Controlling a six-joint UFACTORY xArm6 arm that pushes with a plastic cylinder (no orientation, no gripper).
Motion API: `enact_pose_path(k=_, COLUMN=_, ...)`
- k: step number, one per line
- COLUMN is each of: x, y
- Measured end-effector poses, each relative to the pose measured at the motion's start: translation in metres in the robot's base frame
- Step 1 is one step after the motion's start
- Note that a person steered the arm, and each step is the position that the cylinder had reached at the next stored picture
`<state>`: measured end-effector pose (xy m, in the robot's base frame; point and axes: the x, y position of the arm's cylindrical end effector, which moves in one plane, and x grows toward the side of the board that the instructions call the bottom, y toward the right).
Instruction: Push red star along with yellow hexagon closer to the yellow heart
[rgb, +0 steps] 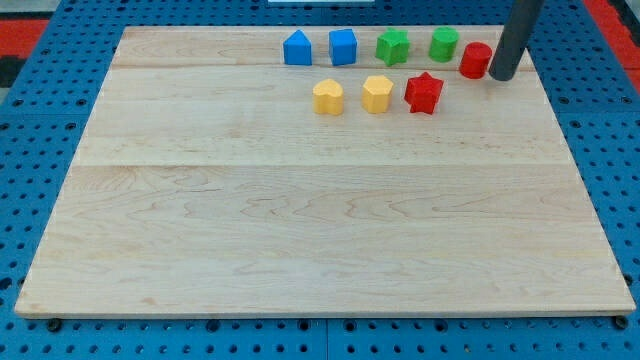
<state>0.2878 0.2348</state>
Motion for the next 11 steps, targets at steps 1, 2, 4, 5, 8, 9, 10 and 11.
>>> enact_pose_path(k=1, x=-0.01, y=-0.005)
enact_pose_path(k=2, x=-0.01, y=-0.019)
enact_pose_path(k=4, x=0.009, y=-0.011)
enact_pose_path(k=5, x=0.047, y=-0.008)
enact_pose_path(k=8, x=0.048, y=-0.069)
enact_pose_path(k=9, x=0.037, y=-0.079)
enact_pose_path(k=10, x=0.053, y=-0.081)
enact_pose_path(k=11, x=0.066, y=-0.107)
